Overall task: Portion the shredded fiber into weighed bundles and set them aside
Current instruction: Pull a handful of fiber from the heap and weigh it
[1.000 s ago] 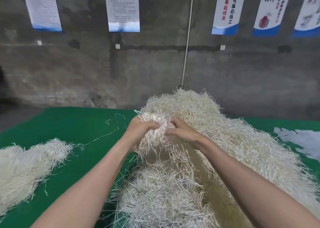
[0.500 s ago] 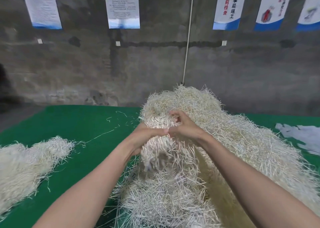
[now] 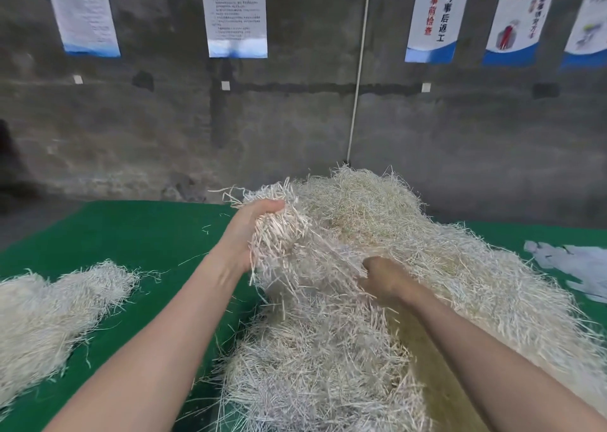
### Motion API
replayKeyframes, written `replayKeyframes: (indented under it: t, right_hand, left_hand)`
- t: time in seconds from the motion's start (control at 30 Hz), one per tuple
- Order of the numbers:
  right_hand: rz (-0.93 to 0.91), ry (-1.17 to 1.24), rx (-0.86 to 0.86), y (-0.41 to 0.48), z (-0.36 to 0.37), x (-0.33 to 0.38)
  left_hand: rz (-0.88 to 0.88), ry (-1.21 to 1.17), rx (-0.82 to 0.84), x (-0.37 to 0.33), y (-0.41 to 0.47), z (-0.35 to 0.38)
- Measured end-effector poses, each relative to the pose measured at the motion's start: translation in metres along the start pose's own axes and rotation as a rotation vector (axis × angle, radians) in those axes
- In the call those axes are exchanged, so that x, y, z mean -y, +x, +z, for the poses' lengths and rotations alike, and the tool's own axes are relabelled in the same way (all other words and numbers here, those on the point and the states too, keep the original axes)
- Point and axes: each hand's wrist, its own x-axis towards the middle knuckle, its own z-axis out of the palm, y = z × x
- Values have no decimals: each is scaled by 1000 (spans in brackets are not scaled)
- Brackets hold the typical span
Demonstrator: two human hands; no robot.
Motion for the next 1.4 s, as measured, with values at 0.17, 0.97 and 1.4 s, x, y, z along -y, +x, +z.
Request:
replayKeyframes:
  t: [0.17, 0.97, 1.4]
  right_hand:
    - [40, -244, 103, -13, 8, -13]
    - [-266, 652, 205, -12, -37, 47]
    - [-289, 256, -126, 1, -35, 93]
  left_hand:
    - [7, -90, -47, 7, -1, -7]
    - [149, 149, -35, 1, -15, -12]
    - [-10, 1059, 447, 20, 6, -9]
